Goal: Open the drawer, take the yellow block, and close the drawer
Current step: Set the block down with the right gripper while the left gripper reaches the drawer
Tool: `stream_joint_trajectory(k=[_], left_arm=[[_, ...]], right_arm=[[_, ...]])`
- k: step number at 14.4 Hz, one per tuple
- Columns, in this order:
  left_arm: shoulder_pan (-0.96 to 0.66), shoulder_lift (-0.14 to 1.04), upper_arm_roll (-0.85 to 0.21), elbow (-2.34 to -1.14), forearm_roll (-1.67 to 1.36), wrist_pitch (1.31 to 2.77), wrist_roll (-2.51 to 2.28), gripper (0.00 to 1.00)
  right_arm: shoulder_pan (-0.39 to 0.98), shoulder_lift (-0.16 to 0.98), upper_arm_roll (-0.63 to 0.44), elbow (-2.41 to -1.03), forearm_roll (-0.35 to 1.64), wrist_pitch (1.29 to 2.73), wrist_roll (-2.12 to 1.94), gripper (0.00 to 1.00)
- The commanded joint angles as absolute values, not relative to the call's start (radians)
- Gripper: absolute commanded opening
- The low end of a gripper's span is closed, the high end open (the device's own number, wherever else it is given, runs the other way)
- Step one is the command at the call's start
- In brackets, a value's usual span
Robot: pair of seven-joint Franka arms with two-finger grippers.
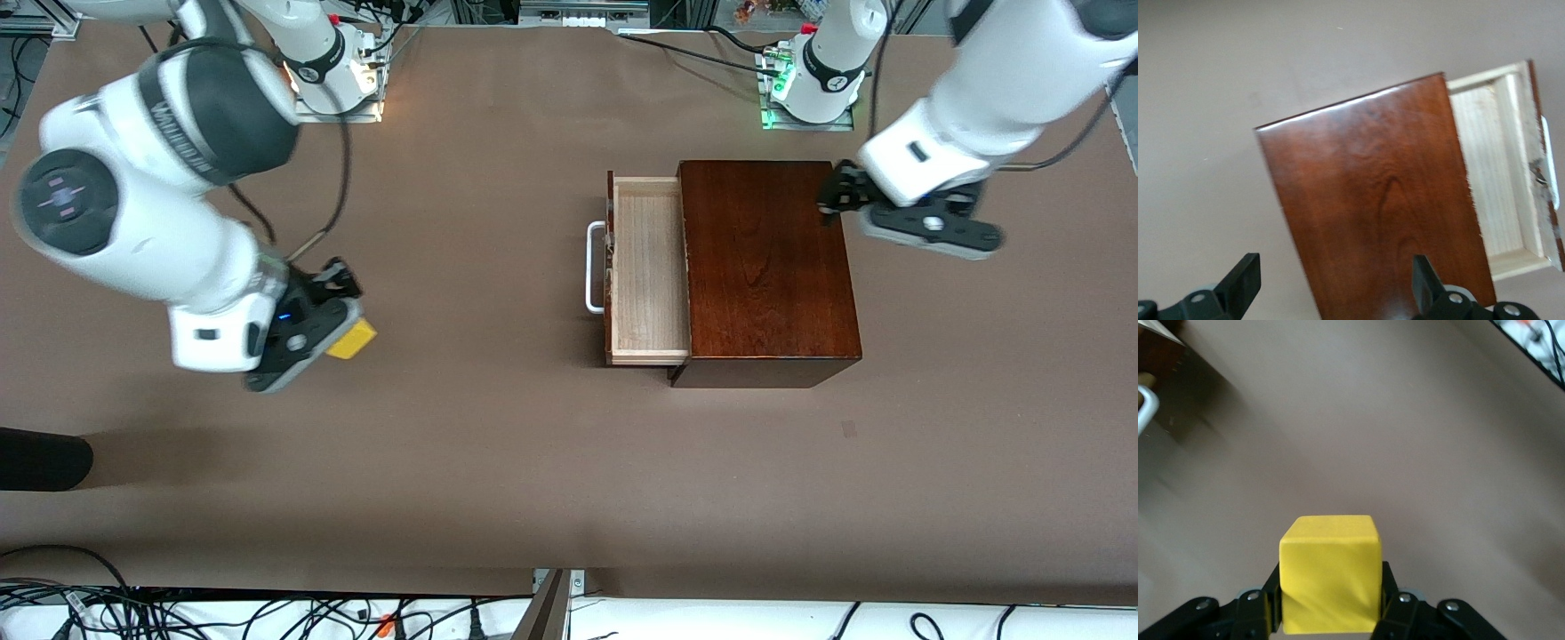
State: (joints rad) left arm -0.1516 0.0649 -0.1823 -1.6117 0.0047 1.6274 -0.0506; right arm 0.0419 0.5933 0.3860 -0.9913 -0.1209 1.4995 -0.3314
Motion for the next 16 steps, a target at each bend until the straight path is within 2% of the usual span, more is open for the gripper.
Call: stream_joint_trajectory(k=[1, 4, 6, 7, 12, 16], left_arm=[[-0.179, 0.090, -0.224, -1.585, -0.011, 1.653, -0.043, 1.00], [-0.221, 0.109, -0.319, -1.582, -0.005, 1.672, -0.046, 1.00], [-0.271, 0.139, -0.360, -1.580, 0.000, 1.727, -0.029, 1.00], [-0.317, 0.159, -0.364, -1.578, 0.000, 1.735, -0.028, 1.00], [-0.465, 0.359, -0.362, -1.407, 0.046, 1.743, 0.147, 1.00], [-0.500, 0.458, -0.362, -1.344, 0.054, 1.752, 0.433, 1.00]], right_arm=[[0.009, 0.490, 0.353, -1.137, -0.095, 1.506, -0.314, 0.11], [-0.017, 0.347, 0.292, -1.485, -0.094, 1.740, -0.290, 0.10], [-0.023, 0.316, 0.258, -1.647, -0.062, 1.868, -0.211, 0.10], [-0.029, 0.316, 0.244, -1.693, -0.037, 1.909, -0.192, 0.10], [-0.038, 0.328, 0.199, -1.905, -0.025, 2.112, -0.080, 0.10], [-0.057, 0.411, 0.169, -2.012, -0.021, 2.337, -0.074, 0.11]])
